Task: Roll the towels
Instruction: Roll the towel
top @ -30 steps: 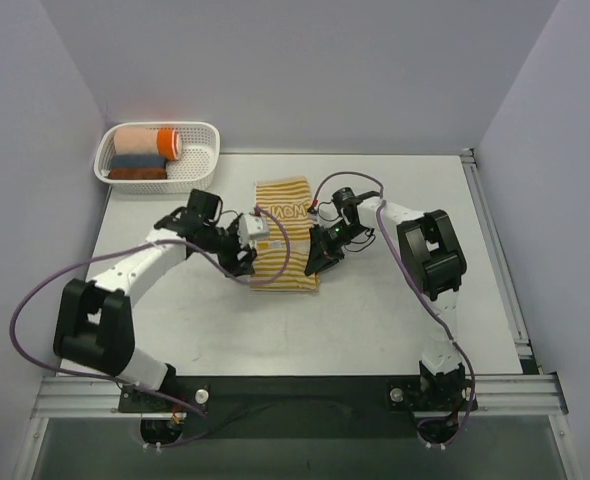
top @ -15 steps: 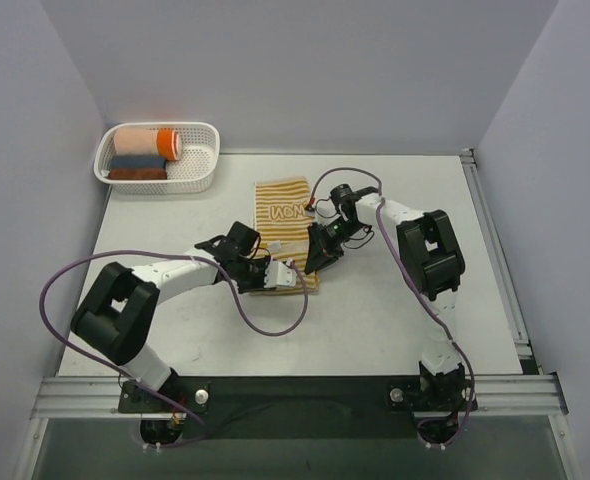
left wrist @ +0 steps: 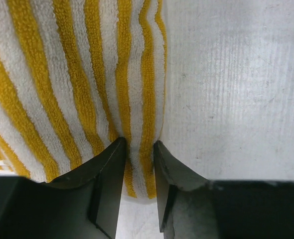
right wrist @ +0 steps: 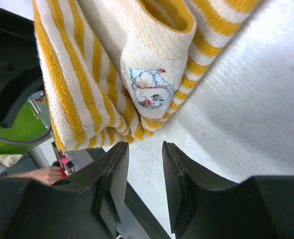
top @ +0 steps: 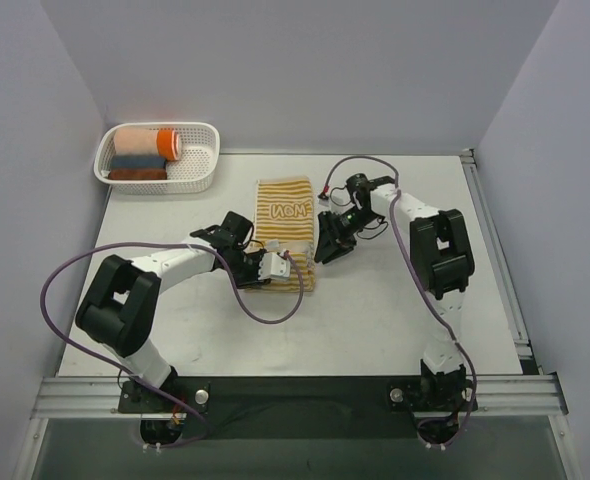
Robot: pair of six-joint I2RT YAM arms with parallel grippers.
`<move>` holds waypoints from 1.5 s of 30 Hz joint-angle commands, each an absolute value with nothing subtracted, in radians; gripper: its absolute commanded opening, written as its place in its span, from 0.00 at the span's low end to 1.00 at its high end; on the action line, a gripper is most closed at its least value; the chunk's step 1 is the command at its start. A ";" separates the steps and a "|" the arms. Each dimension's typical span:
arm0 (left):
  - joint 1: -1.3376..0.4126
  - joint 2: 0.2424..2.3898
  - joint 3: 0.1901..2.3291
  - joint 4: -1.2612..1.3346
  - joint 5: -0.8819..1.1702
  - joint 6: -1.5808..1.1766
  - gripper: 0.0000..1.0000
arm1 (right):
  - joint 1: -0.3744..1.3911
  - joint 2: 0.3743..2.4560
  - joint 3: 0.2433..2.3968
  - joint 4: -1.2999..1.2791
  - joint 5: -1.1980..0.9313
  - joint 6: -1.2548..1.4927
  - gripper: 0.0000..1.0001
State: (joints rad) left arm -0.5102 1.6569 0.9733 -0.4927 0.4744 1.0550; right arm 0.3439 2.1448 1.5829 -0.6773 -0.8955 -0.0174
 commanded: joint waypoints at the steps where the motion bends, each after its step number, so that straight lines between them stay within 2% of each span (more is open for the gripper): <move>1: -0.506 1.684 0.994 -0.614 0.505 1.058 0.40 | 0.310 2.002 1.609 -0.704 -0.997 -0.032 0.34; 6: -0.505 1.692 1.002 -0.614 0.511 1.029 0.47 | 0.360 1.945 1.594 -0.499 -1.104 0.210 0.36; 8: -0.505 1.692 1.011 -0.615 0.518 1.017 0.50 | 0.380 1.951 1.565 -0.428 -1.118 0.337 0.34; 12: -0.500 1.677 1.014 -0.615 0.532 1.005 0.54 | 0.426 1.959 1.508 -0.316 -1.137 0.413 0.30; 18: -0.486 1.637 1.000 -0.615 0.572 0.996 0.57 | 0.468 1.988 1.488 -0.301 -1.065 0.396 0.26; 25: -0.466 1.585 0.993 -0.598 0.609 0.976 0.64 | 0.471 2.137 1.540 -0.296 -0.899 0.287 0.22; 28: -0.465 1.516 0.945 -0.519 0.603 0.954 0.72 | 0.474 2.203 1.578 -0.298 -0.845 0.256 0.20; 32: -0.497 1.447 0.870 -0.419 0.528 0.953 0.76 | 0.485 2.233 1.575 -0.308 -0.787 0.224 0.20; 39: -0.566 1.393 0.770 -0.190 0.411 0.953 0.77 | 0.486 2.247 1.566 -0.331 -0.759 0.184 0.19; 45: -0.618 1.455 0.726 -0.083 0.371 1.009 0.76 | 0.488 2.275 1.601 -0.383 -0.795 0.141 0.20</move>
State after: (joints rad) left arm -0.5980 1.4254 0.7395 -0.2012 0.4046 0.9661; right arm 0.4797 2.2238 1.5757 -0.3145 -0.8871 0.2207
